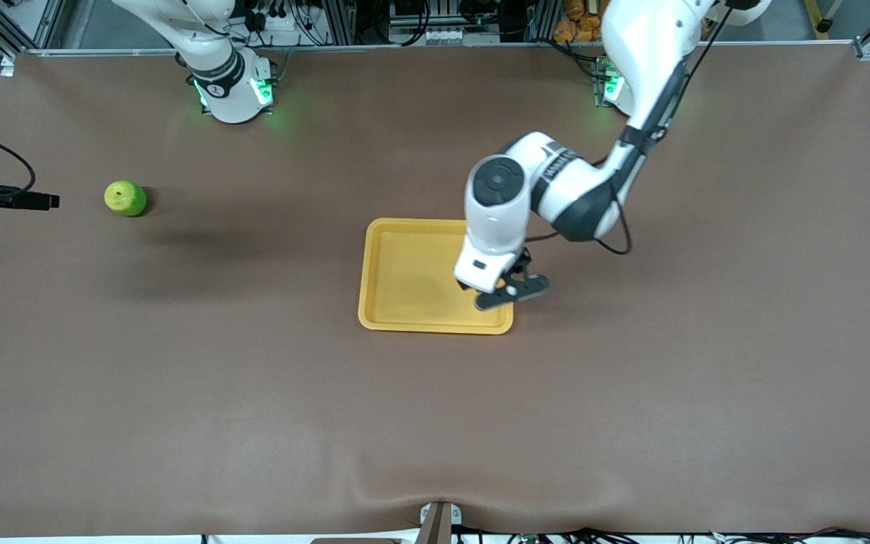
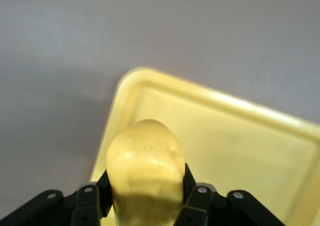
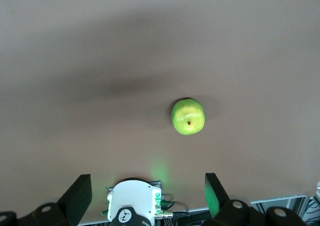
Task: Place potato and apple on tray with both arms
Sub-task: 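Carry the potato over the tray while the right gripper reaches the apple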
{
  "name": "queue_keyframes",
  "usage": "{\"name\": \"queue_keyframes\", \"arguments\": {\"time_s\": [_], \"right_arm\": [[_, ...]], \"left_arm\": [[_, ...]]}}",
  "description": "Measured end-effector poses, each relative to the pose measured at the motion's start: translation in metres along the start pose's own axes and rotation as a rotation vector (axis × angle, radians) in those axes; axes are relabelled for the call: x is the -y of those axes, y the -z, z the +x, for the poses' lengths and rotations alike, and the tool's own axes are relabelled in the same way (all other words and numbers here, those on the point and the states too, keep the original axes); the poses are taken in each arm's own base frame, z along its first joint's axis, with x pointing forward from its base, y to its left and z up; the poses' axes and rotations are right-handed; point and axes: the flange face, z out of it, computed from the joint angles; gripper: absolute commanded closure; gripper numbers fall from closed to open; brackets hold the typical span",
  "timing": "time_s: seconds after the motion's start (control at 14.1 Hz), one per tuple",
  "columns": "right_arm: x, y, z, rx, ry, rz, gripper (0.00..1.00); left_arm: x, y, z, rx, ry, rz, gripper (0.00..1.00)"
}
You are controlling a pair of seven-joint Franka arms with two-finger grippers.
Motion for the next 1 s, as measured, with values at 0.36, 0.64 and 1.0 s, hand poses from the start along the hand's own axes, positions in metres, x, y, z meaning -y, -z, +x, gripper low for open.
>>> {"name": "queue_keyframes", "arguments": {"time_s": [0.36, 0.64, 1.0], "right_arm": [[-0.054, -0.068, -0.010, -0.018, 0.033, 0.049, 0.00], [-0.074, -0.124, -0.013, -0.036, 0.060, 0.070, 0.00], [-0.071, -0.178, -0.011, -0.070, 0.060, 0.058, 0.00]], "left_arm": [[-0.012, -0.053, -0.026, -0.015, -0.102, 0.092, 1.00], [-0.011, -0.075, -0.032, -0.027, -0.254, 0.153, 1.00], [-0.010, -0.088, -0.035, -0.020, -0.316, 0.175, 1.00]]}}
